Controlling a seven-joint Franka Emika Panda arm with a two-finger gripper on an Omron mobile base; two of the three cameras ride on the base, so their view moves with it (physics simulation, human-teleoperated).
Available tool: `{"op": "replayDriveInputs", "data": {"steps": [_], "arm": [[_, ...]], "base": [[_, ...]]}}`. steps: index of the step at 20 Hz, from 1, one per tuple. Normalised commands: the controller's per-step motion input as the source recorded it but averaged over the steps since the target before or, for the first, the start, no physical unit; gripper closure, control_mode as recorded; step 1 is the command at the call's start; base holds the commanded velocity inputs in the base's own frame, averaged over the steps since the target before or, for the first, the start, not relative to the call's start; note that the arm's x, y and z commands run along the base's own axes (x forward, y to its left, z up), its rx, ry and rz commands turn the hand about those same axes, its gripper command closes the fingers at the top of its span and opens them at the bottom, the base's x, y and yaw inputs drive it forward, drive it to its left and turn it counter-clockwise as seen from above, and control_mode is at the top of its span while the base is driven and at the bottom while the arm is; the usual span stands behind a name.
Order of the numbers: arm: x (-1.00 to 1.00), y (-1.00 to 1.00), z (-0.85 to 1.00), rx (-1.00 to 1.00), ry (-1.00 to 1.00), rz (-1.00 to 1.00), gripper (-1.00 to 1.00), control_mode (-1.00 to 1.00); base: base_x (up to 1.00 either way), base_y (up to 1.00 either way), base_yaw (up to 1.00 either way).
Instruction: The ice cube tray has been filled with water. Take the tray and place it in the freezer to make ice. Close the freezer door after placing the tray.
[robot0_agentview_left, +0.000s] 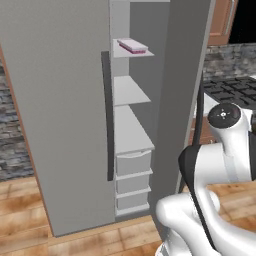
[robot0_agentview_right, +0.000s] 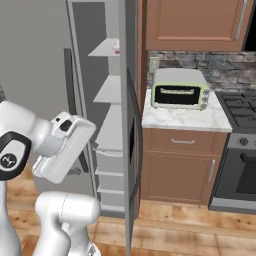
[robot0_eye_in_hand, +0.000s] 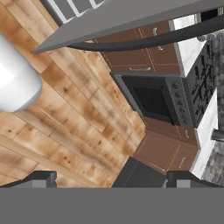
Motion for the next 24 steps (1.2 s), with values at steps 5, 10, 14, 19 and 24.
{"op": "replayDriveInputs", "data": {"steps": [5, 10, 14, 19, 24], "arm": [[-0.07, -0.32, -0.05, 0.04, 0.00, 0.08, -1.00, -1.00], [0.01, -0.44, 0.00, 0.08, 0.00, 0.17, -1.00, -1.00], [0.20, -0.31, -0.06, 0.10, 0.00, 0.24, -1.00, -1.00], [0.44, -0.17, -0.15, 0.08, 0.01, 0.24, -1.00, -1.00], [0.36, -0.28, -0.12, 0.13, 0.00, 0.31, -1.00, -1.00]], "base": [[0.00, 0.00, 0.00], [0.00, 0.00, 0.00], [0.00, 0.00, 0.00], [0.00, 0.00, 0.00], [0.00, 0.00, 0.00]]}}
